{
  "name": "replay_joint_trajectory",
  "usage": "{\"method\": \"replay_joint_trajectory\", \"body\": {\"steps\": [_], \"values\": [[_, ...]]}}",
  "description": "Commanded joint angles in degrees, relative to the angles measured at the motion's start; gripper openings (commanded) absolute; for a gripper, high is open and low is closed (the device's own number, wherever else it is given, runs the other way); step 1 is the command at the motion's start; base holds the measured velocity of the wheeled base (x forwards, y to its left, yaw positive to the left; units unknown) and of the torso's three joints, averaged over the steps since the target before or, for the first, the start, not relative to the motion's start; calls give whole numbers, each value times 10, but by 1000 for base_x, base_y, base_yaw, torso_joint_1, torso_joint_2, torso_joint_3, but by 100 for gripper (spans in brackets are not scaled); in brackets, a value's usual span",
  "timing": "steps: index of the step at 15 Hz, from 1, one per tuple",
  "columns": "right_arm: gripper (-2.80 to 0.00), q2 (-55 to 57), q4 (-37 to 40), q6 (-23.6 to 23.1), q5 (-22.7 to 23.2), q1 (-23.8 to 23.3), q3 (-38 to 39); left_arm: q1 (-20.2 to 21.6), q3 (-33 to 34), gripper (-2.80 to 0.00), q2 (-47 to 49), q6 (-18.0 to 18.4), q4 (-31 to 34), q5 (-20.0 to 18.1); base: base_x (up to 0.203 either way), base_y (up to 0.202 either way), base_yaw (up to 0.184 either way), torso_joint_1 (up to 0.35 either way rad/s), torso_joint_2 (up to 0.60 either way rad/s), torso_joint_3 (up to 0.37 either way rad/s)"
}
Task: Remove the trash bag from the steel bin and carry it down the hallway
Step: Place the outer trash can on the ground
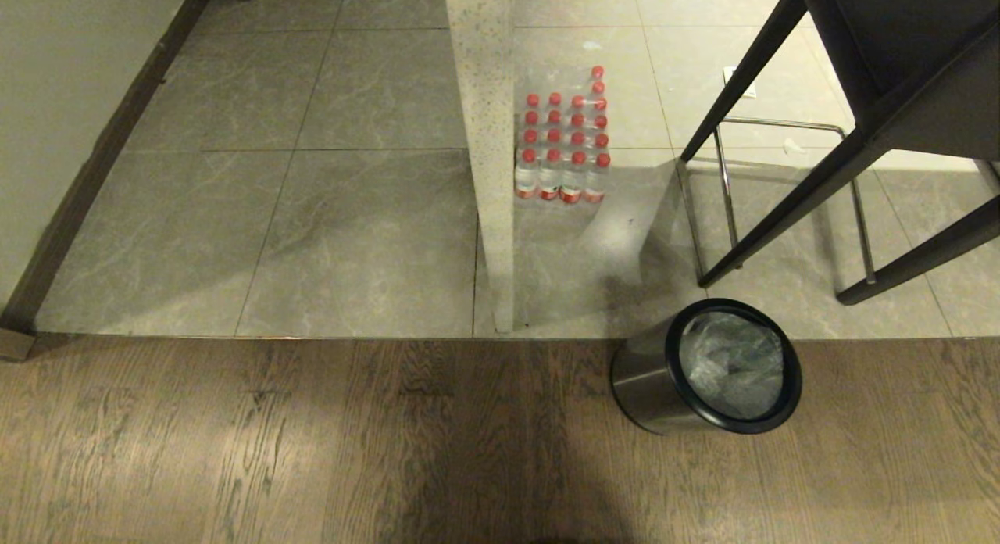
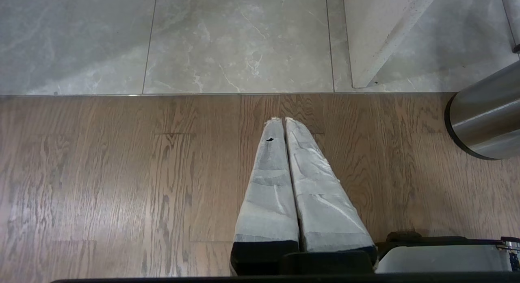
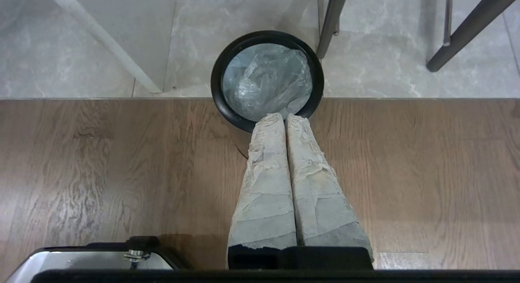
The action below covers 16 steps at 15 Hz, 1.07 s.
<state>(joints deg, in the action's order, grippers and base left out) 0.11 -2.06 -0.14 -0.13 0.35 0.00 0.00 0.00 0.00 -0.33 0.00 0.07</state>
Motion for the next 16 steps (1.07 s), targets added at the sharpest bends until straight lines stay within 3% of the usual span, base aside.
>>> {"method": "replay_joint_trajectory", "body": {"steps": [1,5,9,13,16], "values": [[-280,0,4,-1,0,0,6,0,0,-280,0,0,0,0,0,0,0,0,0,0],[-280,10,33,1,1,1,-26,0,0,-280,1,0,0,0,0,0,0,0,0,0],[-280,147,215,24,32,4,-168,0,0,-280,0,0,0,0,0,0,0,0,0,0],[-280,358,256,73,66,10,-247,0,1,-280,0,0,-1,0,0,0,0,0,0,0],[-280,561,223,129,70,9,-305,0,1,-280,1,0,0,0,0,0,0,0,0,0]]}}
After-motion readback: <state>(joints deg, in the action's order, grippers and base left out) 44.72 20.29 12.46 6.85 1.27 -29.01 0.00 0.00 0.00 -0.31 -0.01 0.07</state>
